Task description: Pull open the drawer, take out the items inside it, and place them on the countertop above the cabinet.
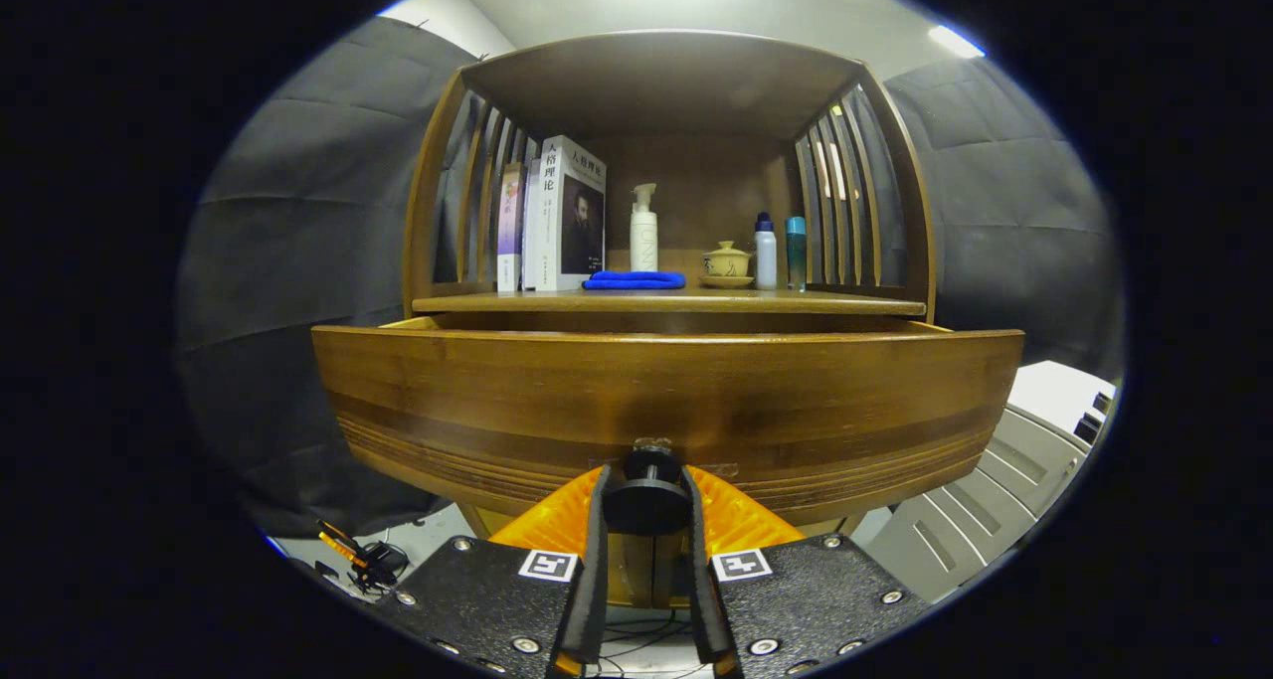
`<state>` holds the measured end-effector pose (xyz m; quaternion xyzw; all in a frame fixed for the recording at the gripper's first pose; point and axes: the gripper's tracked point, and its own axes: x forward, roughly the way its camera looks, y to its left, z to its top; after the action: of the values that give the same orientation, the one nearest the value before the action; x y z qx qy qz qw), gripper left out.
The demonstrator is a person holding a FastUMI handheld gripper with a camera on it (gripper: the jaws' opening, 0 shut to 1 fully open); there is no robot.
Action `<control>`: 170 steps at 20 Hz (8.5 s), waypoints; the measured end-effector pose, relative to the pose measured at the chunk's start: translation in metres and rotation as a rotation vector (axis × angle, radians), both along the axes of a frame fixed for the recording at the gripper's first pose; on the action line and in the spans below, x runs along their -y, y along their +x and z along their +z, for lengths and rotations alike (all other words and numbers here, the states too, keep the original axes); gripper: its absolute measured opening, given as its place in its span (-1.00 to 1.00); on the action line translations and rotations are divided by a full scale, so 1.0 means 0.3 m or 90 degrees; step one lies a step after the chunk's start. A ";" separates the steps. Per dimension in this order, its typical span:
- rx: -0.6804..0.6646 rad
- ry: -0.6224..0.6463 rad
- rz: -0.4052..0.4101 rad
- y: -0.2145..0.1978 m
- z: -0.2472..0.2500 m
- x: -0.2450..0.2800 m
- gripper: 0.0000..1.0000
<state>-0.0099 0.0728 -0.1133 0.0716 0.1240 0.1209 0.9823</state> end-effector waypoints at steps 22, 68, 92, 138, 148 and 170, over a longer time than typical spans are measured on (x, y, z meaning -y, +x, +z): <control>0.023 0.019 -0.082 -0.135 0.314 0.145 0.52; -0.391 -0.010 -0.146 0.296 0.072 0.067 0.01; -0.148 -0.036 -0.066 0.760 0.367 0.006 0.89; 0.010 -0.032 -0.042 -0.084 0.080 0.002 0.87; 0.013 -0.027 -0.037 0.122 0.087 -0.017 0.87; -0.029 0.032 -0.048 0.455 0.068 -0.096 0.85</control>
<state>0.1268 0.1016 -0.0928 0.1039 0.1404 0.0849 0.9810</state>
